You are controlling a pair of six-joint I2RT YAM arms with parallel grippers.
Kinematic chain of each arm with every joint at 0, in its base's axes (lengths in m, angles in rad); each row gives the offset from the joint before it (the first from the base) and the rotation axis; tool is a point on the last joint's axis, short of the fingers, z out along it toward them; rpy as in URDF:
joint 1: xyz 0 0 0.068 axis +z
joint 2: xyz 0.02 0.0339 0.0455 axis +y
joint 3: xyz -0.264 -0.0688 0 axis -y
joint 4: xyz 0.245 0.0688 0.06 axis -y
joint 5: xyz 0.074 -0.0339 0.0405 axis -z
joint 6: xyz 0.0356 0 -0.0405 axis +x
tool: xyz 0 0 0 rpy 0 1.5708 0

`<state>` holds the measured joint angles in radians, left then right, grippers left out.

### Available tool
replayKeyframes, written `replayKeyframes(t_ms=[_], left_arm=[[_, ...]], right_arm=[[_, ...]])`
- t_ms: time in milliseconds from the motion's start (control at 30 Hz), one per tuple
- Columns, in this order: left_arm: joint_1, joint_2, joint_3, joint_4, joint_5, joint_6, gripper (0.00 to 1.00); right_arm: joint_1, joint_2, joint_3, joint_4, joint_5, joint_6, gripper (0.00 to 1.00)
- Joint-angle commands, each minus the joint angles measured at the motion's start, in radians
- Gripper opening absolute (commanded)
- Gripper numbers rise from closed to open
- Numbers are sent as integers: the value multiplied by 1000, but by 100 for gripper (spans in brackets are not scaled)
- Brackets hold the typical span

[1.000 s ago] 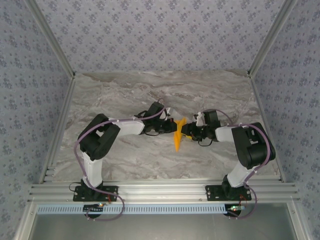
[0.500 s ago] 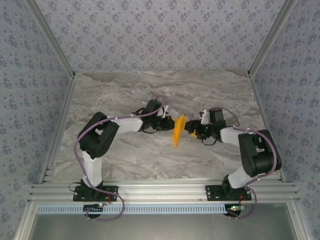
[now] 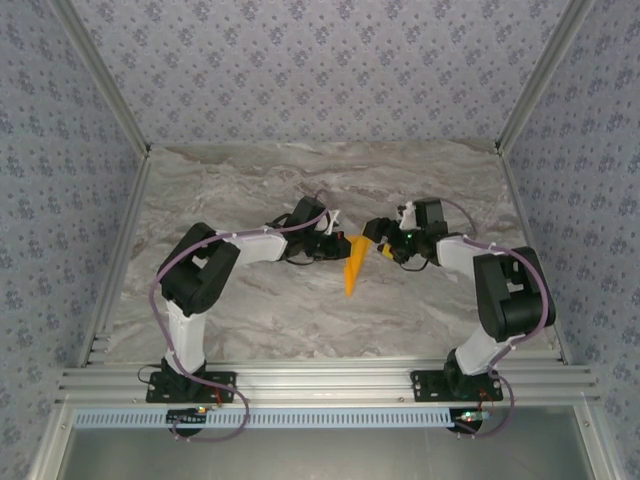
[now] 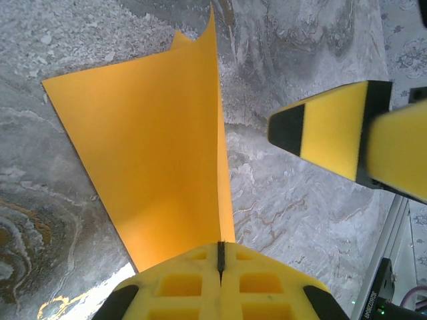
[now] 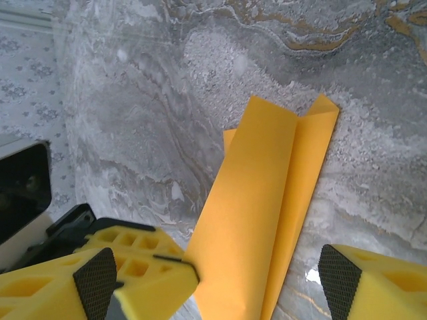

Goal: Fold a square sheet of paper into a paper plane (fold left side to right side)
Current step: Fold the wing for the fifth time at the center of the table.

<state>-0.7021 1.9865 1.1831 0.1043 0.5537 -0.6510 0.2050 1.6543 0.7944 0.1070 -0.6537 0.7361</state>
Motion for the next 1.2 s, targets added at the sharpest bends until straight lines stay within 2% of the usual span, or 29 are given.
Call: replayKeyframes(t_ms=[0, 667, 1000, 1167], left_arm=[[5, 17, 24, -14, 18, 19, 0], [5, 20, 24, -20, 17, 27, 0], [19, 38, 36, -52, 12, 71, 0], [28, 57, 56, -75, 11, 92, 0]], right_arm=[[12, 47, 52, -41, 26, 30, 85], [56, 201, 173, -84, 47, -1, 86], [76, 280, 250, -275, 119, -98, 86], [81, 311, 264, -308, 138, -99, 86]])
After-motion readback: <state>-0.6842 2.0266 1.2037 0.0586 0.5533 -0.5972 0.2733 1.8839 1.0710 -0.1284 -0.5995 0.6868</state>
